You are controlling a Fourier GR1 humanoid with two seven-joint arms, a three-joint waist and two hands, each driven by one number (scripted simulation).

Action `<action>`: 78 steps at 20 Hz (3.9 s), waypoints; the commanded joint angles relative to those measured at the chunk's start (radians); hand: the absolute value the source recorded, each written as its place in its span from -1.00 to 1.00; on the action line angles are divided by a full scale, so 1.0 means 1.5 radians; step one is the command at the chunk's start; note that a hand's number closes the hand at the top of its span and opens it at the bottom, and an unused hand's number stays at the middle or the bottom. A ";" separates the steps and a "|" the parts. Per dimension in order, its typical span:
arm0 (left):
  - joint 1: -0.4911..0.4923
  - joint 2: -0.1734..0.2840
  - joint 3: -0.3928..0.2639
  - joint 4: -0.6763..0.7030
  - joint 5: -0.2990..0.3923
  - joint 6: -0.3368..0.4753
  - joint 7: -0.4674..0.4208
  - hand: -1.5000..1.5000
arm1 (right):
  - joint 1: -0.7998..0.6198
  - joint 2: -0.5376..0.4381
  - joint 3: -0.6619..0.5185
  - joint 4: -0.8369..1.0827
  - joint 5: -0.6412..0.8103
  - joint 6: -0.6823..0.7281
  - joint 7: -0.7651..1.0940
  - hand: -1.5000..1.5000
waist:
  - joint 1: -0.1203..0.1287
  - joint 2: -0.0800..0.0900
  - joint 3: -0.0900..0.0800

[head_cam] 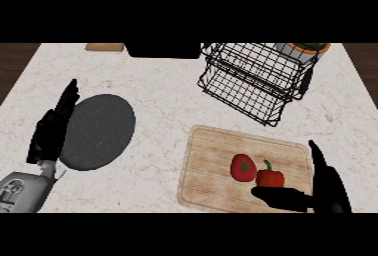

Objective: Pick the tomato from the cutting board and place it in the tiered basket

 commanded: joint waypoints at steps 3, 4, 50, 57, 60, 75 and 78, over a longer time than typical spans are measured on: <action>-0.002 0.024 0.032 0.006 0.014 -0.025 0.004 0.00 | -0.084 0.089 0.014 0.093 0.067 0.057 0.163 -1.00 | -0.007 -0.003 0.001; 0.018 0.004 0.016 0.002 -0.002 -0.007 -0.008 0.00 | -0.088 0.070 -0.033 0.052 0.018 0.119 0.163 -1.00 | -0.012 -0.004 0.001; 0.029 -0.026 0.049 -0.048 -0.053 -0.029 0.036 0.00 | -0.171 0.094 0.027 0.337 0.017 0.015 0.126 -1.00 | -0.014 -0.006 0.003; 0.035 -0.057 0.048 -0.006 -0.064 -0.034 -0.014 0.00 | -0.189 0.093 0.085 0.406 -0.052 0.062 0.045 1.00 | -0.014 -0.004 0.003; 0.021 -0.055 0.054 -0.006 -0.064 -0.039 0.011 0.00 | -0.250 0.093 0.099 0.450 -0.005 0.057 0.081 1.00 | -0.013 -0.004 0.002; -0.002 -0.069 0.040 -0.019 -0.081 -0.067 -0.005 0.00 | -0.484 0.094 0.143 0.536 0.034 -0.068 0.061 1.00 | 0.065 0.014 0.001; -0.015 -0.066 0.035 -0.022 -0.074 -0.085 0.000 0.00 | -0.579 0.094 0.118 0.581 0.062 -0.096 0.043 1.00 | 0.086 0.015 0.000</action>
